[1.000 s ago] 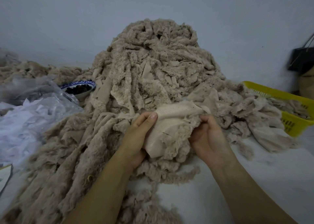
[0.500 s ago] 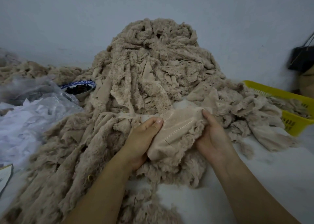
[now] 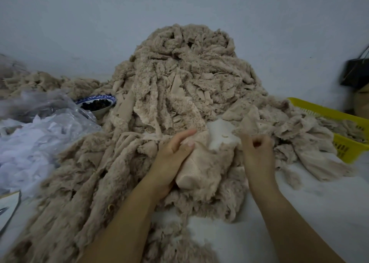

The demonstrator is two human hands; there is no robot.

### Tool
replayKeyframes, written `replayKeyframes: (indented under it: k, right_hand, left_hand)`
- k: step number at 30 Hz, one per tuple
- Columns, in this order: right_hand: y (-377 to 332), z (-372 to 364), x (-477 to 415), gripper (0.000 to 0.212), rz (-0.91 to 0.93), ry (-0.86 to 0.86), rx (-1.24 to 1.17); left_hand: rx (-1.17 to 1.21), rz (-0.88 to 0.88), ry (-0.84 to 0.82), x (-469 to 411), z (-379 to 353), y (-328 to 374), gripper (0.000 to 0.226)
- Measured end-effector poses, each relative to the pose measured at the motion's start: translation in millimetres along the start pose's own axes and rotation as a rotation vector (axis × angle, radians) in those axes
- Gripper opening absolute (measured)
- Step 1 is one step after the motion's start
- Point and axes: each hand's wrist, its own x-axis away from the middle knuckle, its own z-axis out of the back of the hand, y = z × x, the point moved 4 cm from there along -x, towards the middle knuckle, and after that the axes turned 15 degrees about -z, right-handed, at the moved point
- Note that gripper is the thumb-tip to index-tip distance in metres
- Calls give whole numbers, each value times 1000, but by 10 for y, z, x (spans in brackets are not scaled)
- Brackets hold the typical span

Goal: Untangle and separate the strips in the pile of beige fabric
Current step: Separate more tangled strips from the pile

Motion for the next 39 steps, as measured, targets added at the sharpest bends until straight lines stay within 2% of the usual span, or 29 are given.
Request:
replayKeyframes:
  k: [1, 2, 3, 6, 8, 12, 15, 17, 19, 24, 27, 29, 31, 33, 36, 39]
  right_hand:
    - [-91, 25, 73, 20, 128, 19, -25]
    - [-153, -8, 145, 12, 210, -55, -45]
    - [-184, -84, 217, 6, 250, -202, -45]
    - [-94, -401, 447, 9, 196, -694, 143]
    - [-40, -480, 483, 20, 212, -783, 261]
    - [-14, -407, 331, 37, 286, -620, 266]
    - [-42, -387, 290, 38, 295, -466, 225]
    - [-66, -390, 259, 37, 258, -379, 184]
    - [-74, -390, 217, 37, 216, -313, 134]
    - [8, -476, 224, 37, 105, -296, 24]
    - [55, -250, 0, 28, -97, -144, -87]
    - [86, 2, -162, 21, -186, -77, -260]
    - [103, 37, -166, 23, -174, -96, -305]
    - [132, -80, -105, 22, -196, -181, -387]
    - [89, -182, -37, 19, -285, -355, -608]
    - [21, -183, 13, 27, -285, -482, -704]
  left_hand:
    - [-101, -41, -38, 5, -20, -2, 24]
    - [-197, -85, -75, 10, -47, 7, 26]
    - [-268, -126, -102, 9, -71, 10, 27]
    - [-305, -182, -126, 10, -116, 12, 29]
    - [-282, -174, -97, 8, -102, 20, 28]
    - [-251, -49, -85, -5, -71, -23, 40]
    - [-355, 72, -198, 2, -109, -106, 55]
    - [-341, 80, -238, 10, -150, -116, 54]
    - [-263, 70, -223, -8, -163, -81, 47]
    - [-129, 135, -234, -15, -183, -81, 42]
    - [-27, 188, -267, 59, -93, -71, 40]
    - [58, 183, -168, 63, 9, -18, 35]
    - [61, 157, 20, 9, 96, -23, 42]
    - [85, 127, 188, -45, 129, -66, 37]
    - [196, 116, 265, -82, 163, -103, 26]
    - [366, 70, 241, -101, 201, -97, 23]
